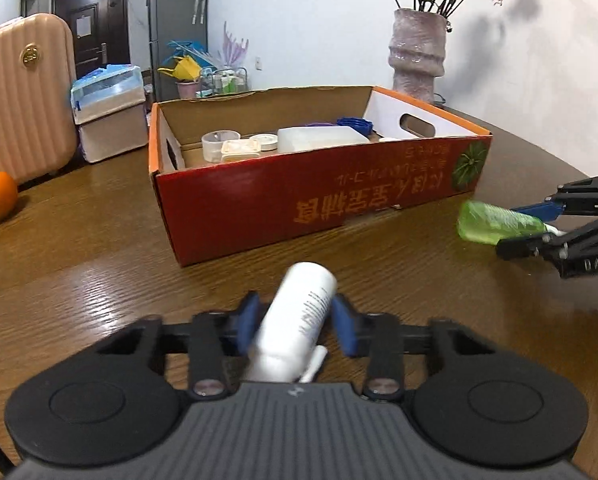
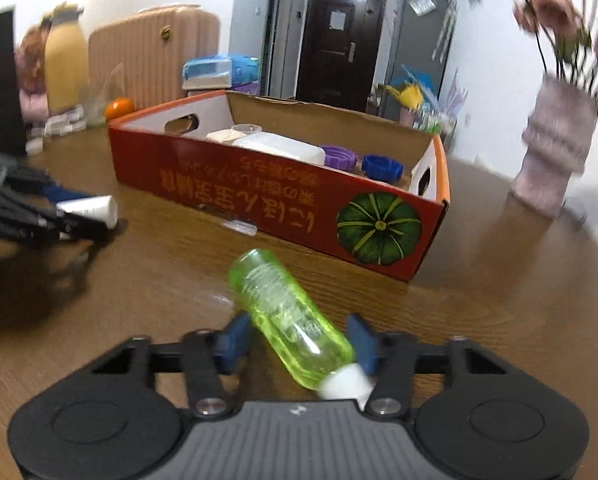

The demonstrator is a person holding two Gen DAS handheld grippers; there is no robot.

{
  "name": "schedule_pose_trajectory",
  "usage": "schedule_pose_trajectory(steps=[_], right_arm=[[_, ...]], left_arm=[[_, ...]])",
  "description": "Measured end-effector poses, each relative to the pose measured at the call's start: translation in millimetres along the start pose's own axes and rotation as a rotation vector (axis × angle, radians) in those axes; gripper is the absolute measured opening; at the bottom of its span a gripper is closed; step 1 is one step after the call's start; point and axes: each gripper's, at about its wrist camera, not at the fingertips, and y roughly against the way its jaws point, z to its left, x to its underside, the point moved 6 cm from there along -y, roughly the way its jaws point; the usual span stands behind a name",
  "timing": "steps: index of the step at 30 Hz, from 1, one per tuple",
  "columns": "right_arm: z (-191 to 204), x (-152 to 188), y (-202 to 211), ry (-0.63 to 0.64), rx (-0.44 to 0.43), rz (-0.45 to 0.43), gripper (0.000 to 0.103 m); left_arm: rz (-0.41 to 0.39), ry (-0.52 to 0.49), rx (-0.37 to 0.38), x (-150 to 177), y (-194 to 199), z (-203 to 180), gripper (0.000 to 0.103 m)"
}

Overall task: Organize rigid objects
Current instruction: 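Grasp the white spray bottle with the left gripper while the right gripper grasps the green spray bottle, then carry the white and green spray bottles up and over into the box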

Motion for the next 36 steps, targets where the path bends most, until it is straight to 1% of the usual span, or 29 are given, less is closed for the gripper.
schedule_pose_trajectory(steps=[1,2,3,5,9,12,15,20,23,27,30,34,36], right_arm=[[-3.9,-0.5,-2.5,-0.029,-0.017,-0.002,0.039],[-8.7,-0.4,-4.9,-0.073,-0.038,-0.007,0.035],[-12.1,-0.3,-6.5,-0.095,-0.041,-0.018,0.031],[-15.1,-1.1,-9.8,-0.095,-0.015,-0.03,0.031],[-15.7,-0.6,-9.6,-0.098,-0.002,-0.045,0.03],[-18.6,-1.2,-9.1,-0.114,0.022,-0.044,0.03],[-18.4,3.6,-0.5,-0.134,0.033,-0.049,0.03],[-6.0,16.7,31.6,-0.156,0.035,-0.072,0.03],[9.5,26.1,56.8,-0.148,0.024,-0.085,0.03],[31.1,40.2,86.0,-0.148,0.019,-0.099,0.03],[46.7,52.6,106.1,-0.171,0.01,-0.115,0.03],[65.5,63.8,139.2,-0.233,-0.021,-0.189,0.03],[73.9,66.5,155.1,-0.253,-0.01,-0.232,0.03]], left_arm=[[0.0,-0.002,0.009,0.6,1.1,-0.3,0.028],[0.0,0.002,0.012,0.3,1.0,-0.4,0.028],[-0.003,0.006,0.011,-0.4,0.6,-0.4,0.028],[-0.011,0.014,0.008,-0.2,0.4,-0.2,0.028],[-0.014,0.036,-0.003,-0.9,0.6,0.4,0.028],[-0.017,0.035,-0.036,0.8,2.9,-1.7,0.028],[-0.019,0.062,-0.073,4.1,11.3,-5.7,0.028],[-0.096,0.088,-0.1,7.2,47.8,-25.2,0.028],[-0.114,0.118,-0.082,14.2,70.5,-40.7,0.028],[-0.146,0.123,-0.077,28.1,103.9,-62.4,0.028],[-0.17,0.145,-0.067,39.5,132.0,-74.5,0.028],[-0.212,0.156,-0.064,51.6,170.2,-87.6,0.028],[-0.24,0.147,-0.071,55.8,187.7,-94.4,0.028]])
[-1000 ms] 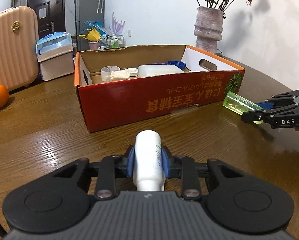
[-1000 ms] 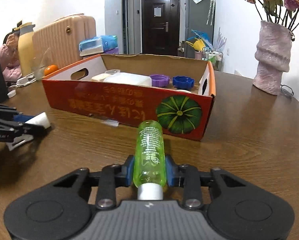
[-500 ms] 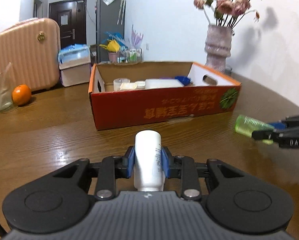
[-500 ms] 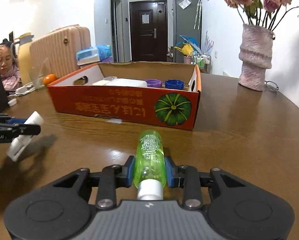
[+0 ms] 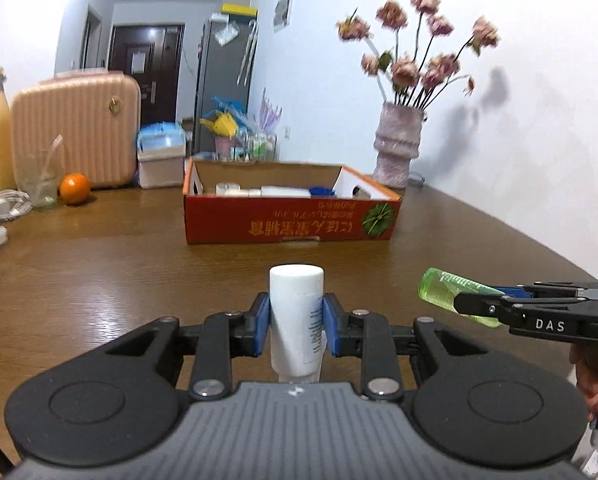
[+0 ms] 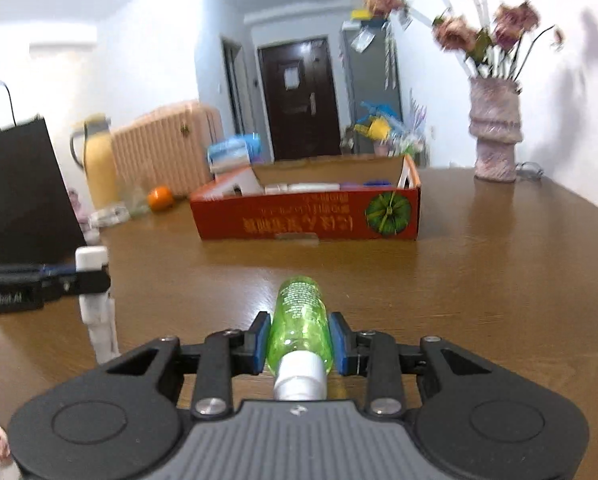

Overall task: Organize rigid objects
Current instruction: 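Carry the white and green spray bottles up and over into the box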

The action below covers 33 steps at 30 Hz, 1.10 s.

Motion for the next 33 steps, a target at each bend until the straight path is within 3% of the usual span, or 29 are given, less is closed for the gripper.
schedule_pose_trajectory(steps=[8,18,26,33], right_arm=[[24.5,-0.1,59.5,-0.022,0.018,-0.118,0.03],[28.9,9.2,78.6,-0.012,0.031,-0.131,0.03],[16.8,-12.0,43.9,-0.001,0.037,-0.123,0.03],[-6.9,-68.5,-8.4,0.039,0.04,-0.131,0.03]], left_arm=[[-0.105,-0.02,-0.005,0.0,60.0,-11.9,0.028],[-0.129,-0.031,0.018,5.0,73.2,-15.4,0.028],[-0.126,-0.121,-0.007,-29.1,27.4,-6.1,0.028],[-0.107,-0.223,-0.047,-92.9,-52.3,11.3,0.028]])
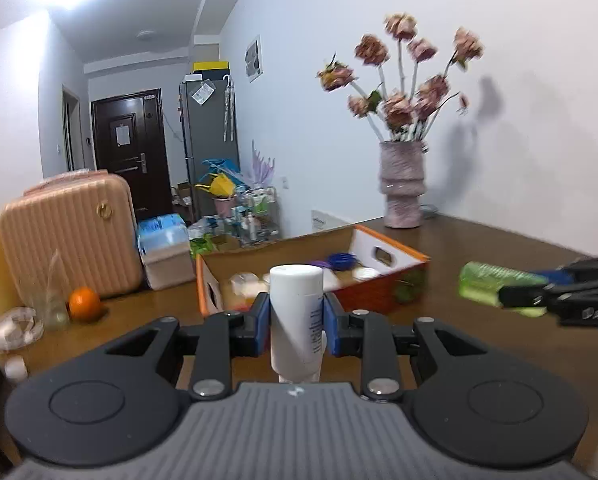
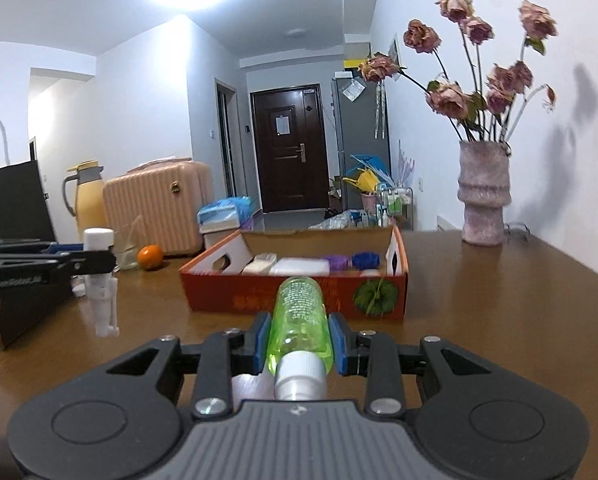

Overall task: Organize rigid objects
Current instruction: 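Carry the white and green spray bottles up and over into the box, then open the left gripper to drop the white bottle while the right gripper releases the green bottle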

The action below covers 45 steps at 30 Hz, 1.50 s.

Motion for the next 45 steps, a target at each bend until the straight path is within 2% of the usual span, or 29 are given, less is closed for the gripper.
schedule_pose_trajectory(steps=[5,10,16,23,27,29,31,33,41,43,45], right_arm=[[-19.5,-38.9,-62.2,0.055,-0.001,0.007,0.03],[-38.3,-62.9,-140.6,0.065,-0.025,0.06,0.03],[-53.2,-66.5,-222.2,0.114,0.001,0.149,0.03],[-61.0,-50.5,-286.7,0.115,-0.007,0.243,0.03],[-57.8,-44.2,-298.1,0.102,-0.016,0.236,0.029],[-58.4,-44.8,-298.6,0.081,-0.021,0.222,0.031],[-60.5,-47.4,-298.3,0.057,-0.024,0.206,0.033],[-64.3,-50.9,-298.5,0.037,-0.021,0.193,0.034],[-76.4,-76.3,-279.4,0.004,0.01,0.157,0.035],[-76.0,-84.0,-271.4,0.002,0.008,0.158,0.039],[-73.5,-90.0,-264.2,0.012,0.0,0.174,0.048]], left_arm=[[0.058,-0.094,-0.008,-29.9,-78.5,18.4,0.028],[0.139,-0.144,-0.021,-46.8,-168.3,39.7,0.028],[0.285,-0.255,-0.034,-29.7,-263.2,56.7,0.028],[0.342,-0.326,0.024,-15.5,-319.5,55.8,0.029],[0.369,-0.233,0.064,-13.8,-330.8,63.0,0.034],[0.351,-0.164,0.097,-18.2,-330.1,66.4,0.044],[0.336,-0.152,0.117,-20.5,-329.1,64.1,0.052],[0.326,-0.18,0.13,-21.0,-326.5,58.5,0.055],[0.313,-0.097,0.089,-34.1,-305.0,72.0,0.062],[0.313,-0.066,0.073,-40.4,-293.7,79.2,0.063],[0.299,-0.049,0.063,-47.1,-278.8,83.2,0.07]])
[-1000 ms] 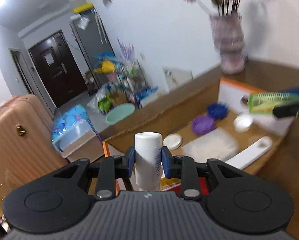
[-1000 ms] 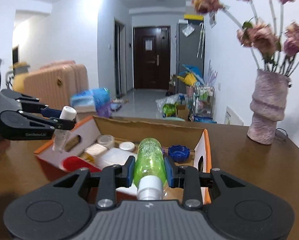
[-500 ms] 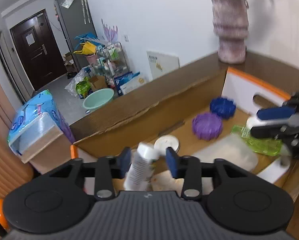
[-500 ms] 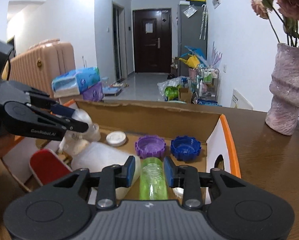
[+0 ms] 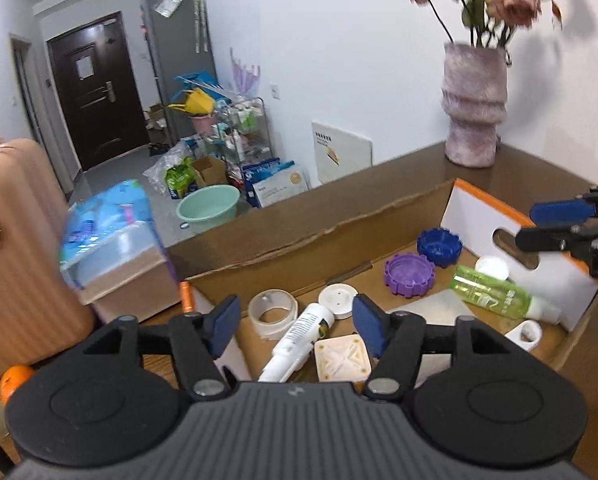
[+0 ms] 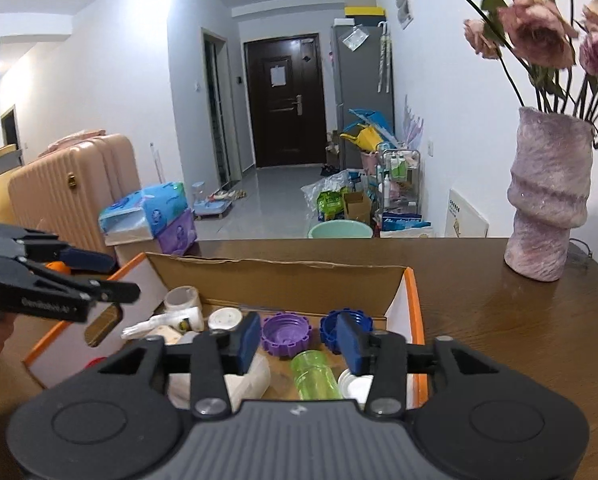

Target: Organize rigid objects

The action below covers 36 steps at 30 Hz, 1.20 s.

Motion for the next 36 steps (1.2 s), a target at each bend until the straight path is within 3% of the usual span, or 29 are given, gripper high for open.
schedule_pose_trajectory(steps=[2,7,12,16,20,29,36], right_arm=[[6.3,-3.4,7.4,0.04,-0.027,0.036,0.055],[10.9,-12.7,31.3,0.036,-0.034,0.096,0.056],[17.4,-23.5,70.4,0.038,0.006,0.063,0.075],[27.5,-23.3,105.6,0.051,0.015,0.036,0.079],[39.1,-19.3,140.6,0.077,0.046,-0.018,0.089],[56.3,14.9,201.7,0.09,0.107,-0.111,0.091],[63.7,49.1,226.5,0.044,0.117,-0.134,0.093]], left_arm=[[-0.027,0.008,-0.012,-2.4,23.0,1.7,0.075],[-0.088,0.016,-0.034,-12.2,81.6,-2.1,0.083],[-0.153,0.037,-0.045,-6.1,133.5,-15.8,0.089],[-0.216,0.032,-0.062,8.2,169.6,-28.8,0.099],[-0.268,0.031,-0.065,23.5,199.3,-42.2,0.102],[-0.342,0.077,-0.049,60.3,248.7,-67.4,0.103],[-0.378,0.135,-0.051,96.8,279.1,-81.0,0.103]])
